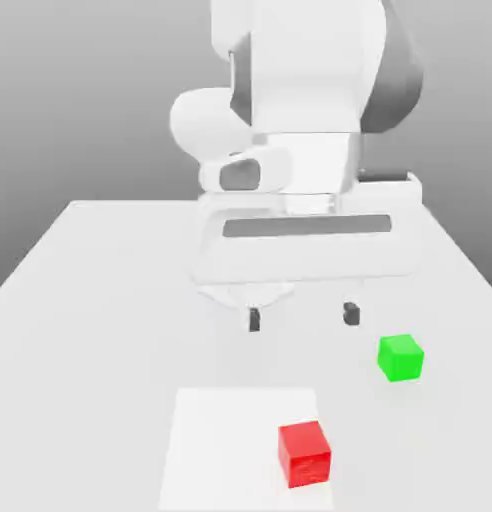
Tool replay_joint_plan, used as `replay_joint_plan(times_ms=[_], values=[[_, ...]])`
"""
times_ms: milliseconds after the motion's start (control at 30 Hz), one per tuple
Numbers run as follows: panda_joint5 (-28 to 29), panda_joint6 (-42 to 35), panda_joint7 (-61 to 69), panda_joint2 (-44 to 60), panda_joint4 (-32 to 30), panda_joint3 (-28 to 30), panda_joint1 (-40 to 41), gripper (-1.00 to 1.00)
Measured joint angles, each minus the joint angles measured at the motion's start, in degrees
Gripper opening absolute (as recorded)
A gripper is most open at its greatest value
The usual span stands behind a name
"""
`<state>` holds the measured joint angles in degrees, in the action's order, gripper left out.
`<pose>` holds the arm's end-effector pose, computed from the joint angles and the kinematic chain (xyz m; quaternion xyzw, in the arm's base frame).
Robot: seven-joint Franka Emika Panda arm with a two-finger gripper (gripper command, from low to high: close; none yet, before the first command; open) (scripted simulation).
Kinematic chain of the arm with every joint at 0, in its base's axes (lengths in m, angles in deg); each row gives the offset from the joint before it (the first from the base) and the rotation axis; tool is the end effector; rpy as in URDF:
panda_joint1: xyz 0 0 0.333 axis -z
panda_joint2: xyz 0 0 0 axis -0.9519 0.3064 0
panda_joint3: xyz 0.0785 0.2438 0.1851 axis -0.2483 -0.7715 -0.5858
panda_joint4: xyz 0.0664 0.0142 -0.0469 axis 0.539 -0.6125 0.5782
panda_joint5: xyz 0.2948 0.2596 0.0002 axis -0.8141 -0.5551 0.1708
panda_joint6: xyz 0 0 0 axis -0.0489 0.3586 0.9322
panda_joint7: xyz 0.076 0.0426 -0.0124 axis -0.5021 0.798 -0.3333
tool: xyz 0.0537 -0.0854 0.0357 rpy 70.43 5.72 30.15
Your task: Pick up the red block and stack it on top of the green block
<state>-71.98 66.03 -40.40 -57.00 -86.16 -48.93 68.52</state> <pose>0.4721 0.0587 0.3136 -0.9503 0.3001 -0.0779 0.0294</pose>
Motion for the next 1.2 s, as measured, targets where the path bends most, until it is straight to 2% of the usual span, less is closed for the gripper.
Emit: replay_joint_plan(times_ms=[167, 333, 367, 600, 767, 833, 967, 1200], values=[[0.5, 4.8, 0.5, 10.4, -2.7, -0.4, -1.0, 0.0], [1.9, 13.0, -0.5, 20.8, -1.8, 0.7, -2.0, 0.0], [2.1, 14.1, -0.6, 22.1, -1.6, 1.0, -2.2, -1.0], [2.2, 14.1, -0.7, 22.1, -1.6, 0.9, -2.1, -1.0], [0.6, 6.5, 0.5, 13.0, -3.0, -0.1, -1.5, -1.0], [-0.2, 5.1, 3.9, 9.6, -5.0, -2.4, -2.7, -1.0], [-2.9, 4.0, 13.6, 3.4, -10.1, -7.4, -10.0, -1.0], [-7.9, 2.5, 31.4, -7.4, -19.3, -11.2, -22.9, -1.0]])
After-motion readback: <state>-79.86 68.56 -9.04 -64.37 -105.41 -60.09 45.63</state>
